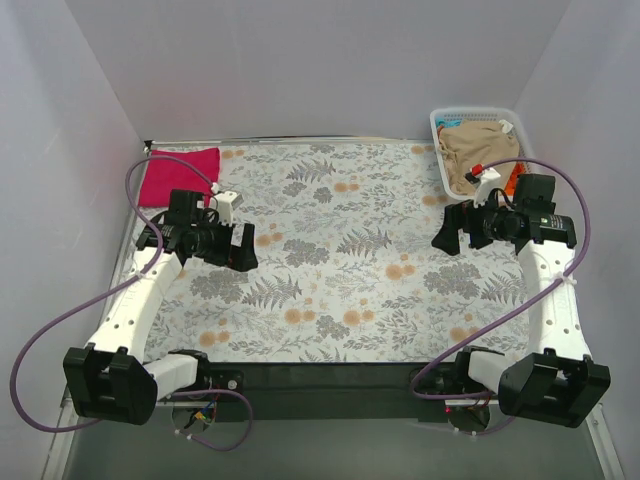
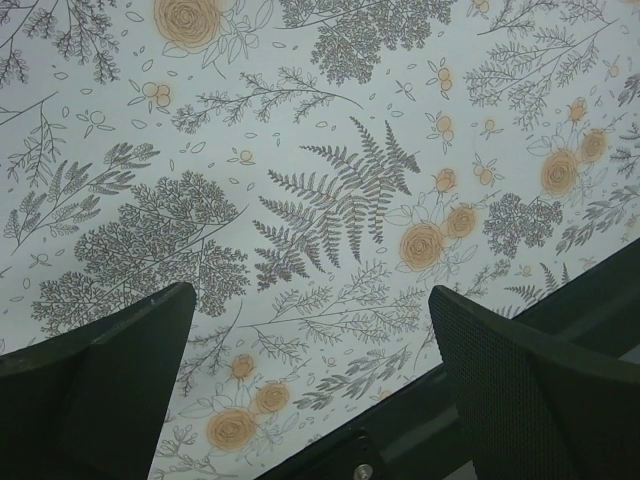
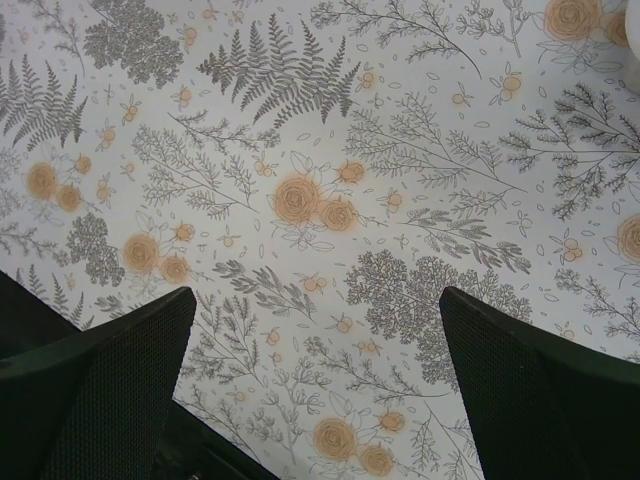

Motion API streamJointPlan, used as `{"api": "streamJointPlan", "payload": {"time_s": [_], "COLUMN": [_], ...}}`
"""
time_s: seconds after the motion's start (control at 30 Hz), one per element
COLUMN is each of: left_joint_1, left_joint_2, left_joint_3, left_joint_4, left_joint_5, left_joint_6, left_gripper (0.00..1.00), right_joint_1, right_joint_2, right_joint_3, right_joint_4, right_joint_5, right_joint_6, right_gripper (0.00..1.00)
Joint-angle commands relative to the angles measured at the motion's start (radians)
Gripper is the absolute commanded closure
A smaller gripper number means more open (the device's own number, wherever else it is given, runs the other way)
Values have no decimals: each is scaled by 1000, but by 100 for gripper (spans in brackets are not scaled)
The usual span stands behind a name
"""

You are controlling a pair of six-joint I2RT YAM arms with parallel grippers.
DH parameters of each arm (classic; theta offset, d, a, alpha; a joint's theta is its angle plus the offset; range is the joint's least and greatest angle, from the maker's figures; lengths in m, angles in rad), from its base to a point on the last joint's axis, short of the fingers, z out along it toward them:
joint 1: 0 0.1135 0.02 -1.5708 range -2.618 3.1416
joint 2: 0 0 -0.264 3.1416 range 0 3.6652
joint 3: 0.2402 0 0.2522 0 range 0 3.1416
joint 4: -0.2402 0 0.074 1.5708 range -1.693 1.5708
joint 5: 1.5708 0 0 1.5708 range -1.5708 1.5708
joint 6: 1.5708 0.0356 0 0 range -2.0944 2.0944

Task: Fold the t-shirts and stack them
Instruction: Grab the tshirt from the pile

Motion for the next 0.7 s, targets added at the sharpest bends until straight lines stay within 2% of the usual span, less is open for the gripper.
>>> {"api": "streamJointPlan", "payload": {"time_s": [0.0, 0.13, 0.3, 0.37, 0.4, 0.5, 0.6, 0.67], "left_joint_1": [-1, -1, -1, 1, 1, 3, 4, 7], "left_joint_2": [17, 107, 224, 265, 300, 351, 400, 430], "left_joint_3": [54, 175, 330, 389, 440, 532, 578, 614], "left_joint_4": [36, 35, 55, 42, 38, 15, -10, -33], "left_joint_5": [1, 26, 32, 27, 24, 14, -28, -58], "left_joint_6": [-1, -40, -107, -121, -126, -133, -146, -170], "left_gripper": [2, 2, 2, 2, 2, 2, 2, 2], "right_joint_1": [-7, -7, -7, -7, -13, -25, -28, -34], "right_joint_2": [-26, 28, 146, 230, 267, 443, 549, 654], "right_joint_3": [6, 81, 268, 327, 407, 572, 681, 778], "right_joint_4": [29, 42, 102, 140, 157, 176, 188, 191], "right_joint_5": [31, 83, 201, 267, 300, 302, 336, 351], "right_joint_6": [-16, -13, 16, 44, 48, 62, 71, 79], "right_gripper": [2, 2, 2, 2, 2, 2, 2, 5]}}
